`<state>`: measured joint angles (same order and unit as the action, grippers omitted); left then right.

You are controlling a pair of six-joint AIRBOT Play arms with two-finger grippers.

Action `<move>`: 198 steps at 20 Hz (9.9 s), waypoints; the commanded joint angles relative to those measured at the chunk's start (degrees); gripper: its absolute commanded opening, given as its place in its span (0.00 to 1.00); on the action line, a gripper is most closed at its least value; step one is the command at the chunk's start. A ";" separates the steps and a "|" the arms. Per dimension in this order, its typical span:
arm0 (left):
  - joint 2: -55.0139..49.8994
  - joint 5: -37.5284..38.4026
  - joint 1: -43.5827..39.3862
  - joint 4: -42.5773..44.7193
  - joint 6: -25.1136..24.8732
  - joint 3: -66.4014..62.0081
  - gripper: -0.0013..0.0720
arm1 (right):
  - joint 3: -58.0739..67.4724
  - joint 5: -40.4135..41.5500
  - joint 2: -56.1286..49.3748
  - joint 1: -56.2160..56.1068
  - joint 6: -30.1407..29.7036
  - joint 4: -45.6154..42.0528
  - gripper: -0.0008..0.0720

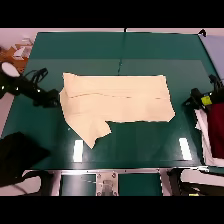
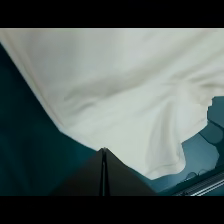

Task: Fold the shirts.

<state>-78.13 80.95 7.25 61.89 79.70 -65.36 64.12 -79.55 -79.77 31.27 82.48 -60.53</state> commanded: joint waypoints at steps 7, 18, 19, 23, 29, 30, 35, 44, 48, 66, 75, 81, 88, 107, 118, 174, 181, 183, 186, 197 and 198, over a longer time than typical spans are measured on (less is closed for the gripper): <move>24.79 -23.32 0.17 -15.78 2.84 41.29 0.92 | -41.11 26.69 23.32 -0.02 0.90 12.55 0.72; 20.50 -47.87 -15.41 -26.12 4.48 47.63 0.72 | -40.98 48.52 11.89 -10.91 0.92 28.68 0.16; 20.50 -49.29 -15.41 -27.45 4.24 47.54 0.43 | -40.94 48.59 11.89 -10.91 0.92 28.70 0.07; 20.52 -49.92 -15.34 -27.34 0.66 45.13 0.05 | -40.87 46.88 11.96 -10.86 -5.09 28.41 0.03; 22.73 -27.76 -14.99 -12.70 3.39 33.18 0.05 | -39.67 31.95 12.02 -6.27 -11.10 21.42 0.03; 24.33 -24.98 -14.99 -10.40 4.52 31.80 0.05 | -38.97 29.29 12.17 -5.51 -11.04 19.61 0.03; 28.76 -13.60 -14.99 -2.38 8.90 25.42 0.05 | -33.38 17.97 18.23 -3.63 -9.94 15.63 0.03; 25.64 -17.84 -14.99 1.11 9.42 12.83 0.05 | -20.57 17.59 20.76 -5.68 -7.48 14.45 0.03; 15.39 -21.24 -14.99 4.33 9.18 3.91 0.05 | -14.32 22.12 14.32 -7.19 -7.50 17.07 0.03; -22.23 -36.83 -13.79 10.03 7.32 -30.23 0.91 | 28.13 18.67 -28.65 -10.01 -11.19 21.14 0.71; -22.08 -11.54 -8.98 9.46 7.04 -34.58 0.07 | 30.45 0.85 -33.99 -2.45 -11.21 11.45 0.71; -22.23 -11.50 -8.98 1.49 6.82 -34.47 0.05 | 31.45 1.09 -41.16 -7.63 -12.72 15.47 0.68; -25.22 -14.56 -17.05 -0.50 6.82 -34.47 0.05 | 41.27 -6.03 -39.85 -9.64 -11.06 16.09 0.03; -44.89 -47.50 -44.83 -23.21 5.14 -40.72 0.05 | 44.15 -20.35 -11.82 -12.57 -8.11 22.18 0.03; -31.76 11.56 -18.51 12.02 7.48 -53.20 0.05 | 44.09 -9.81 -11.87 -29.55 1.20 22.12 0.03; -27.65 13.29 -2.14 17.18 1.29 -52.35 0.05 | 32.17 1.20 -4.68 7.58 10.12 18.97 0.03; -27.65 13.60 -2.16 17.16 2.43 -52.35 0.05 | 36.46 -2.73 -4.39 29.51 9.99 18.99 0.03; -27.65 13.66 -2.16 17.18 2.78 -52.35 0.05 | 37.40 -4.87 -4.39 32.26 9.84 18.97 0.03; -27.65 14.91 -2.16 17.16 2.84 -52.35 0.05 | 38.38 -10.99 -4.33 34.38 10.40 18.75 0.03; -27.65 16.52 -2.16 15.47 4.28 -52.35 0.05 | 37.77 -25.92 2.19 35.54 16.50 -13.55 0.03; -27.65 16.63 -2.16 15.47 4.28 -52.35 0.05 | 36.28 -25.92 2.89 35.52 16.22 -14.75 0.03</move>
<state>-105.80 97.32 5.06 77.69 83.79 -117.73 102.19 -103.92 -78.72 66.67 98.41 -67.79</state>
